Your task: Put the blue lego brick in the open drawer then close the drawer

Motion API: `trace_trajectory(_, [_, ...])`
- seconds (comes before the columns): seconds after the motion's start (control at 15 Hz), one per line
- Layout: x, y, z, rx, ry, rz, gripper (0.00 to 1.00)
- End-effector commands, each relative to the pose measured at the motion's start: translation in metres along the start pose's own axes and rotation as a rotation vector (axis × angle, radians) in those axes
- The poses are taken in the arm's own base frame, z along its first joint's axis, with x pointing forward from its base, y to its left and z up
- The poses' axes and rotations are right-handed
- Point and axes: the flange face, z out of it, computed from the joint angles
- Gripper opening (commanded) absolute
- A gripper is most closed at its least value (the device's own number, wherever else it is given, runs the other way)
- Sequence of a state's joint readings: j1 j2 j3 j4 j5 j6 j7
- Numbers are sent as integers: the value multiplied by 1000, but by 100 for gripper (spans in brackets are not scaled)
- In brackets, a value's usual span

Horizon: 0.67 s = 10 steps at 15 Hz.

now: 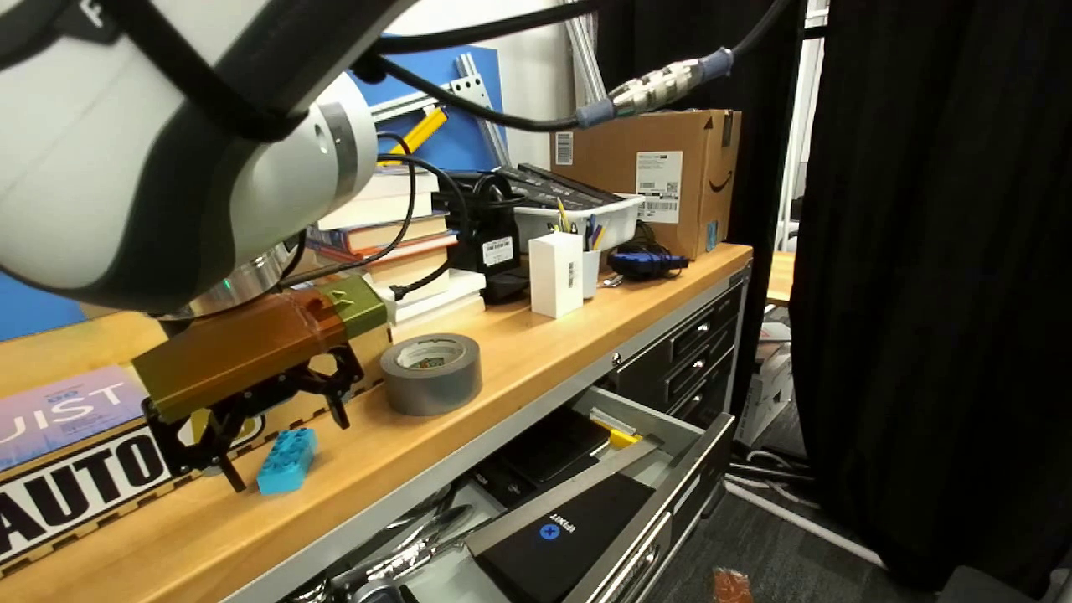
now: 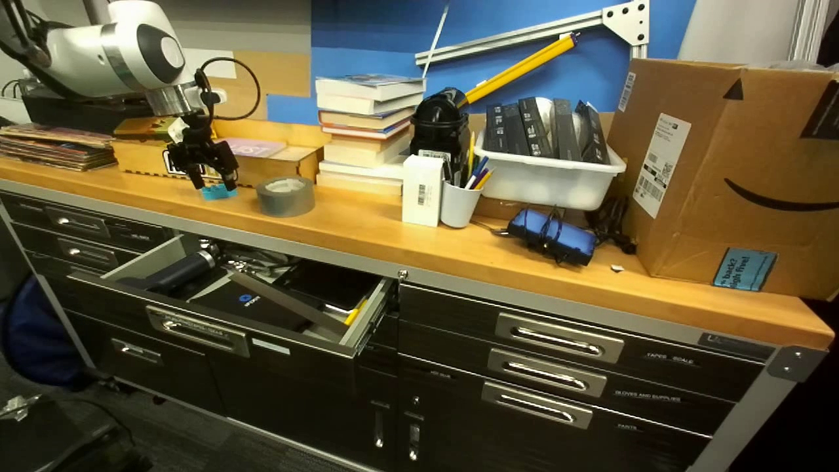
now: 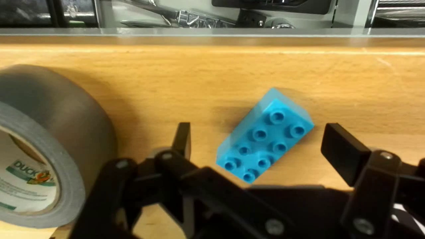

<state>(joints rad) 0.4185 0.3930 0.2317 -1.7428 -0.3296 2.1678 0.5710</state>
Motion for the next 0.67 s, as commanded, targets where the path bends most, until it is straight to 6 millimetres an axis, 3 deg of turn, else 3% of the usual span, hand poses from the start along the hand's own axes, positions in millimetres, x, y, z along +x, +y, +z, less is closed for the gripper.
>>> trace_trajectory(0.0, [20, 0, -4, -4, 2, 18, 72])
trace_trajectory(0.47, [14, 17, -1, 46, -71, 7, 18])
trace_trajectory(0.53, [3, 20, -1, 80, -130, -81, 11])
trace_trajectory(0.6, [-2, 23, -2, 85, -155, -117, 11])
